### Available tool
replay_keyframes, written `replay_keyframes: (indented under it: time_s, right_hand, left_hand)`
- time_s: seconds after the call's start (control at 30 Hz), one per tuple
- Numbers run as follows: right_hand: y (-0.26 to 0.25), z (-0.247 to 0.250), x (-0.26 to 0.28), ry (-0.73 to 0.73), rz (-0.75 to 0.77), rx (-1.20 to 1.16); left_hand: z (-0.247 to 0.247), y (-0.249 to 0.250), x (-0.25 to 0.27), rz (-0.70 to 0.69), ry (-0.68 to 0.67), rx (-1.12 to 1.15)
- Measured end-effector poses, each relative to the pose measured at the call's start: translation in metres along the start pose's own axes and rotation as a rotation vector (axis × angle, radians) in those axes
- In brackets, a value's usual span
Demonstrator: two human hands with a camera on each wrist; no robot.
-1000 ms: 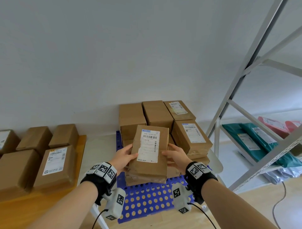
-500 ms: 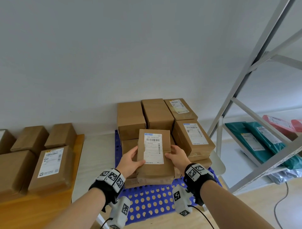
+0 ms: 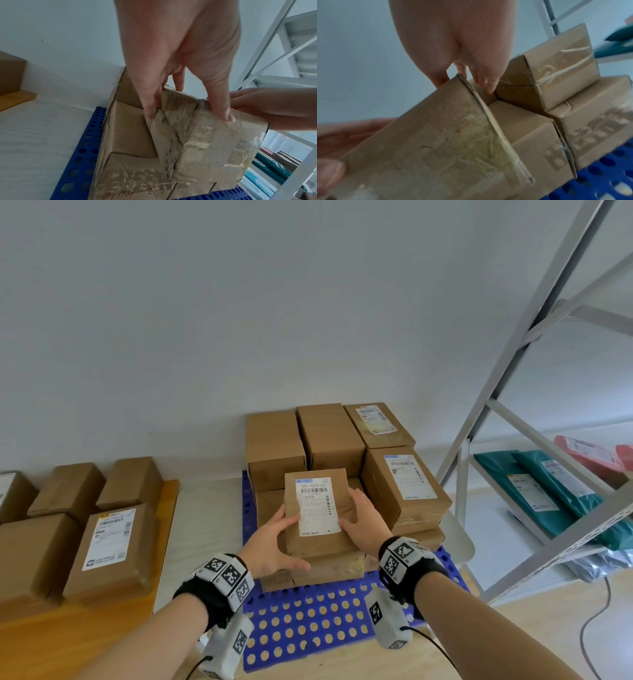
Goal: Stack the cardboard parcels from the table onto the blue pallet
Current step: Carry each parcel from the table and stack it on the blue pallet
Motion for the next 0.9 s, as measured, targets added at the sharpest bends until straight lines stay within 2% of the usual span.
replay_keyframes:
  time_s: [0.2, 0.43, 0.6, 0.9]
  right_hand:
    - [-0.009, 0.004, 0.014, -0.137, 0.180, 0.370]
    - [-0.007, 0.013, 0.026, -0.284, 0.149, 0.477]
    - [0.003, 0.022, 0.022, -0.236, 0.185, 0.528]
    - [0.019, 0.033, 0.012, -0.191, 0.145, 0.578]
  left_hand:
    - [-0.001, 0.009, -0.005, -0.008, 0.018, -0.082]
    - [-0.005, 0.019, -0.018, -0.034, 0.056, -0.104]
    - [-0.010, 0.027, -0.028, -0.027, 0.063, -0.103]
    - [-0.019, 0.039, -0.047, -0.027, 0.053, -0.106]
Point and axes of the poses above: each hand's wrist, its own x-axis away from the middle knuckle, its own z-axis out of the back of the hand, y = z × x, the point moved 1 cm from there along -x, towards the middle knuckle, and after that the axes turned 7 degrees about -y, right-handed, at the moved point
